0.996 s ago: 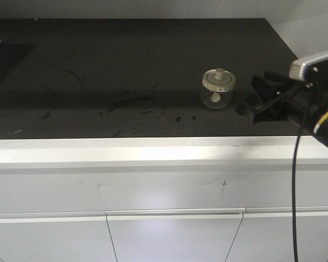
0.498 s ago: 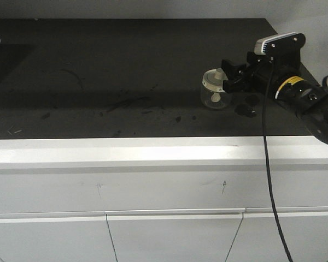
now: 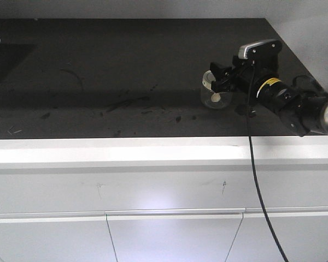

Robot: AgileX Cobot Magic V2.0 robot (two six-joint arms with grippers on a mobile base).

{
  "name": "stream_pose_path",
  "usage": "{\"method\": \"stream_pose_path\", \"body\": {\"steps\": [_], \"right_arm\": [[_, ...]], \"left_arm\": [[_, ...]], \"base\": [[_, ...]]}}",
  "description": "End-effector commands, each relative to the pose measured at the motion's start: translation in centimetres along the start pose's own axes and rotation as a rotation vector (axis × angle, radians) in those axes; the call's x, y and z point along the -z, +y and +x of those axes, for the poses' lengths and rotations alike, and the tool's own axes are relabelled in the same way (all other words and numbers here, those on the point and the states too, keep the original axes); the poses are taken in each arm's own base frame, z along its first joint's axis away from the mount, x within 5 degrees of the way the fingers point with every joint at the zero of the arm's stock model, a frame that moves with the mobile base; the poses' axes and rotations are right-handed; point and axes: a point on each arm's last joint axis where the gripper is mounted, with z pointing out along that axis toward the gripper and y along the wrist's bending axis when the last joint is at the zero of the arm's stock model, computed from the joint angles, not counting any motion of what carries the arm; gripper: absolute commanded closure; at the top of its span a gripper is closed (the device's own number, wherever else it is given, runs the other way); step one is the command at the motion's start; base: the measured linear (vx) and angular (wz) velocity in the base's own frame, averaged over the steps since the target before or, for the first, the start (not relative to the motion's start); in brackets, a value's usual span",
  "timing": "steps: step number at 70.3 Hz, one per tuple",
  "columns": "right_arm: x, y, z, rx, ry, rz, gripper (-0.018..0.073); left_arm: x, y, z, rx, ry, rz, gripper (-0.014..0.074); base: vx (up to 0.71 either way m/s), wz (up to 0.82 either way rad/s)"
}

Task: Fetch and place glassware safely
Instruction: 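Reach the right gripper into the hood over the white-lidded glass jar, then close the right gripper on the jar's white lid knob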

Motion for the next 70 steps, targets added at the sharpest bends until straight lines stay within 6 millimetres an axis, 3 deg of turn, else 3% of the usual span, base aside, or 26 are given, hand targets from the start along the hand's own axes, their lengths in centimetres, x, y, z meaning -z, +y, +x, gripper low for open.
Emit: {"method": "stream_pose_path", "body": {"steps": [1,18,47,57,66,70], "right_arm": [[0.2,0.2,-3.2,0.014,-0.143,-0.027,0.0085],[-0.4,0.2,-1.6,0.017,-0.122,-0.033,0.0096],[-0.4,0.1,-1.6,-0.002,-0.151,-0.027,0.0198],[-0.4,0.1,-1.5,0.002,-0.145,-0.024,0.0334],[-0.4,0.1,-1.5,0.002,-0.145,-0.024,0.057],[-0.4,0.1,-1.5,0.0,-0.145,-0.025,0.0572]], "left_arm": [[0.0,0.1,-1.3,0.014,-0.078,0.002,0.0603],[0.0,0.1,-1.3,0.014,-0.07,0.002,0.0603],[0.0,0.1,-1.3,0.014,-0.07,0.002,0.0603],[0.0,0.1,-1.3,0.014,-0.07,0.002,0.0603],[0.0,0.1,-1.3,0.014,-0.07,0.002,0.0603],[0.0,0.1,-1.3,0.014,-0.07,0.002,0.0603]], "base": [[0.0,0.0],[0.0,0.0],[0.0,0.0],[0.0,0.0],[0.0,0.0],[0.0,0.0]]}}
